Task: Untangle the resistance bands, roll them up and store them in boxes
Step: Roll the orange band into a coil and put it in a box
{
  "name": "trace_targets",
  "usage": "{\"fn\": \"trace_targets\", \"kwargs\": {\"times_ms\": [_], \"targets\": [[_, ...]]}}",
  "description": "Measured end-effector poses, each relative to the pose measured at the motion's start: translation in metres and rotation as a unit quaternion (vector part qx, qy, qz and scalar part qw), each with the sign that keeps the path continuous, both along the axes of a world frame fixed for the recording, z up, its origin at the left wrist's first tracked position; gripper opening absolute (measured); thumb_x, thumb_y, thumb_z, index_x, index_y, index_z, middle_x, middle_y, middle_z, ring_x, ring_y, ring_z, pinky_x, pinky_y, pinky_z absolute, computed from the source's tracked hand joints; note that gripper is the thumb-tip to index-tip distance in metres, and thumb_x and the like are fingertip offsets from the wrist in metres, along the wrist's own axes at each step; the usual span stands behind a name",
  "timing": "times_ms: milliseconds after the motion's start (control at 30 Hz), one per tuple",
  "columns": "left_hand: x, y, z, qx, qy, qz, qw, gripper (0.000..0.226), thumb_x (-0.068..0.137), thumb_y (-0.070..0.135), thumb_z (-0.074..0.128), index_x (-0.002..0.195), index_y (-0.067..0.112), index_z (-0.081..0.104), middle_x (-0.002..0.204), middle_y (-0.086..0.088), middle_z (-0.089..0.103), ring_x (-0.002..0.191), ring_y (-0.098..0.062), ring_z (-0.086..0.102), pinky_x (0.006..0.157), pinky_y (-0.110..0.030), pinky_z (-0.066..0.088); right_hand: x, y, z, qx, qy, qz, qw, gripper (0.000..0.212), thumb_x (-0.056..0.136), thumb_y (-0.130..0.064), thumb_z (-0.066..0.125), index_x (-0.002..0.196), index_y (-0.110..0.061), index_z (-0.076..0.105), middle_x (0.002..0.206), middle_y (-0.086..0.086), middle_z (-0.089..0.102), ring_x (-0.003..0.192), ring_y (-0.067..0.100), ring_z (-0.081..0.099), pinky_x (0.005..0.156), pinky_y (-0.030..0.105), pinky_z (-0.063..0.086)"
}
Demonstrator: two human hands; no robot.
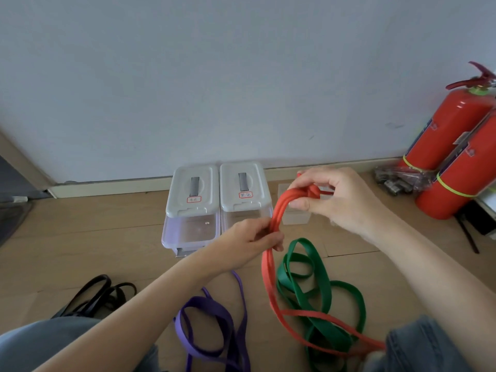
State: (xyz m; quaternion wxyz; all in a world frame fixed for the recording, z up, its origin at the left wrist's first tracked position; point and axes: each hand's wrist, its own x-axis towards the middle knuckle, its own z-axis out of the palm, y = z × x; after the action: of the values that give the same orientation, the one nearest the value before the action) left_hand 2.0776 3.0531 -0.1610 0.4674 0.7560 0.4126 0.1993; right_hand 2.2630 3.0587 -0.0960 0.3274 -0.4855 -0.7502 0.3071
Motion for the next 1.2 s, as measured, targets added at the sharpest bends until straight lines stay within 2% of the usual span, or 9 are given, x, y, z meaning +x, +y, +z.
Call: {"fn": "trace_targets", "kwargs": {"times_ms": [100, 267, 400, 500, 633, 767, 1000, 1100, 1200], "targets": [[0.005, 0.002, 0.019, 0.023, -0.007, 0.027, 0.999, 0.020, 0.098, 0.016, 0.043, 0.080, 0.018, 0.052, 0.073, 0.009, 0.061, 0.072, -0.005, 0.059, 0.081, -0.029, 0.049, 0.006, 0.005, 0.003, 0.053, 0.075, -0.064, 0.994, 0.022, 0.071, -0.019, 0.075, 0.078, -0.037, 0.066, 0.077, -0.020, 0.067, 0.078, -0.010, 0.056, 0.073, 0.003, 0.040], [-0.018, 0.005, 0.087, -0.001, -0.298, 0.028, 0.954, 0.028, 0.097, 0.028, 0.042, 0.075, 0.020, 0.056, 0.054, 0.014, 0.041, 0.049, -0.006, 0.041, 0.051, -0.018, 0.044, 0.014, 0.006, 0.012, 0.095, 0.072, -0.068, 0.991, 0.014, 0.066, -0.046, 0.067, 0.078, -0.041, 0.067, 0.080, -0.020, 0.065, 0.088, 0.003, 0.054, 0.085, 0.019, 0.040], [-0.023, 0.018, 0.079, 0.051, -0.064, 0.094, 0.992, 0.029, 0.099, 0.025, 0.039, 0.076, 0.018, 0.054, 0.046, 0.015, 0.036, 0.040, -0.002, 0.031, 0.041, -0.017, 0.030, 0.002, 0.004, -0.003, 0.065, -0.126, -0.060, 0.988, 0.040, 0.071, -0.044, 0.070, 0.107, -0.027, 0.065, 0.119, -0.020, 0.054, 0.120, 0.004, 0.040, 0.101, 0.020, 0.031], [-0.017, 0.017, 0.062, 0.078, 0.057, -0.008, 0.995, 0.023, 0.097, 0.024, 0.043, 0.078, 0.022, 0.056, 0.046, 0.021, 0.045, 0.042, 0.000, 0.041, 0.046, -0.011, 0.034, -0.003, 0.002, -0.008, -0.045, -0.096, 0.028, 0.994, 0.058, 0.072, -0.045, 0.069, 0.127, -0.033, 0.051, 0.124, -0.031, 0.044, 0.116, -0.016, 0.037, 0.099, 0.004, 0.028], [-0.019, 0.016, 0.058, 0.069, 0.008, -0.036, 0.997, 0.018, 0.096, 0.024, 0.046, 0.080, 0.023, 0.054, 0.051, 0.018, 0.049, 0.045, 0.001, 0.043, 0.049, -0.010, 0.036, -0.010, 0.000, -0.005, -0.086, -0.030, 0.085, 0.992, 0.014, 0.083, -0.028, 0.066, 0.095, -0.021, 0.069, 0.086, -0.004, 0.072, 0.084, 0.000, 0.064, 0.081, 0.013, 0.046], [-0.018, 0.014, 0.037, 0.092, 0.045, -0.034, 0.994, 0.009, 0.096, 0.021, 0.047, 0.088, 0.018, 0.049, 0.080, 0.006, 0.063, 0.076, -0.005, 0.062, 0.071, -0.022, 0.050, -0.001, -0.002, 0.004, -0.103, 0.112, 0.019, 0.988, 0.021, 0.077, -0.036, 0.061, 0.093, -0.025, 0.069, 0.074, 0.001, 0.069, 0.066, 0.032, 0.059, 0.058, 0.035, 0.047], [-0.004, 0.004, 0.047, 0.062, -0.064, 0.029, 0.996, 0.017, 0.098, 0.020, 0.042, 0.082, 0.019, 0.048, 0.072, 0.005, 0.066, 0.065, 0.000, 0.060, 0.072, -0.024, 0.049, 0.009, -0.002, 0.006, -0.081, 0.230, -0.045, 0.969, 0.022, 0.077, -0.032, 0.057, 0.094, -0.023, 0.067, 0.069, -0.002, 0.064, 0.064, 0.017, 0.057, 0.063, 0.030, 0.050], [-0.025, 0.011, 0.083, 0.067, -0.255, 0.040, 0.964, 0.020, 0.097, 0.024, 0.041, 0.091, 0.015, 0.058, 0.060, 0.008, 0.057, 0.058, -0.010, 0.060, 0.065, -0.032, 0.054, 0.017, -0.001, 0.011, -0.083, 0.164, -0.005, 0.983, 0.020, 0.079, -0.034, 0.058, 0.096, -0.030, 0.068, 0.073, -0.003, 0.066, 0.058, 0.020, 0.052, 0.053, 0.027, 0.047], [-0.027, 0.012, 0.075, 0.072, -0.123, 0.049, 0.989, 0.020, 0.099, 0.016, 0.040, 0.094, 0.014, 0.059, 0.057, 0.010, 0.051, 0.061, -0.012, 0.063, 0.062, -0.026, 0.050, 0.008, -0.001, 0.001, -0.145, 0.021, 0.025, 0.989, 0.021, 0.086, -0.022, 0.060, 0.106, -0.027, 0.062, 0.089, -0.002, 0.069, 0.069, 0.019, 0.065, 0.063, 0.031, 0.058]]}}
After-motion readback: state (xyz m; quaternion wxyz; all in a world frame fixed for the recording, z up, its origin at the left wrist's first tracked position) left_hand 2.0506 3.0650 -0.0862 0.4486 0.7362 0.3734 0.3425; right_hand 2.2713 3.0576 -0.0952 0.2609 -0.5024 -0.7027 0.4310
